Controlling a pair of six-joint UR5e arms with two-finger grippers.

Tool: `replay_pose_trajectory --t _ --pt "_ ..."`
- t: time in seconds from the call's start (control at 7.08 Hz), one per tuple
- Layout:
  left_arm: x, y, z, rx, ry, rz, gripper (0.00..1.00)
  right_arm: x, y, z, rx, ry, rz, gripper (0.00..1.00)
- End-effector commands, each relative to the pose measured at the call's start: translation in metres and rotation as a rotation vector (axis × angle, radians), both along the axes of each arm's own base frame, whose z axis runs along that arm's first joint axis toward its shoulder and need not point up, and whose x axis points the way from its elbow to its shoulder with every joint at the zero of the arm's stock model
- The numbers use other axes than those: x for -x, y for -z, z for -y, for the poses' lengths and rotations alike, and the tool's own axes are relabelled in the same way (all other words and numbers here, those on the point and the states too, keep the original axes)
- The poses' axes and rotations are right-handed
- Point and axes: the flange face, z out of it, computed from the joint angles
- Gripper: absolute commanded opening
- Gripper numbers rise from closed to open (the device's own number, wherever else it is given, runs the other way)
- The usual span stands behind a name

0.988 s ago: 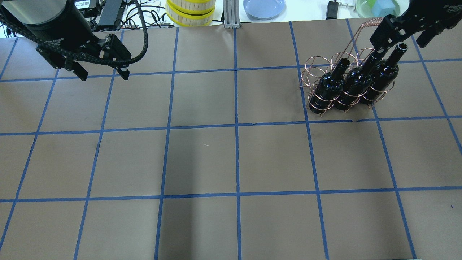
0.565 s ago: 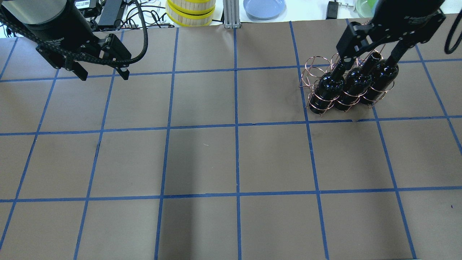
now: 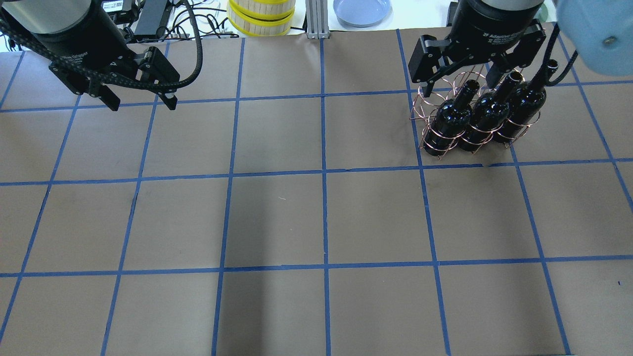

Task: Place wine into wine basket
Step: 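Open the right gripper and raise it away from the rack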

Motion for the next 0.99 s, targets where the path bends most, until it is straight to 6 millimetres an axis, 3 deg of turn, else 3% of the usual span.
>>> replay_pose_trajectory --t 0.0,0.85 --pt "0.0001 -0.0001 0.0 0.001 0.0 -0.001 1.0 -0.0011 0.0008 0.003 0.017 0.0 0.004 1.0" --pt "-0.0001 -0.0006 -0.0007 0.001 0.0 0.001 1.0 -0.0008 0.0008 0.003 0.017 0.001 0.001 1.0"
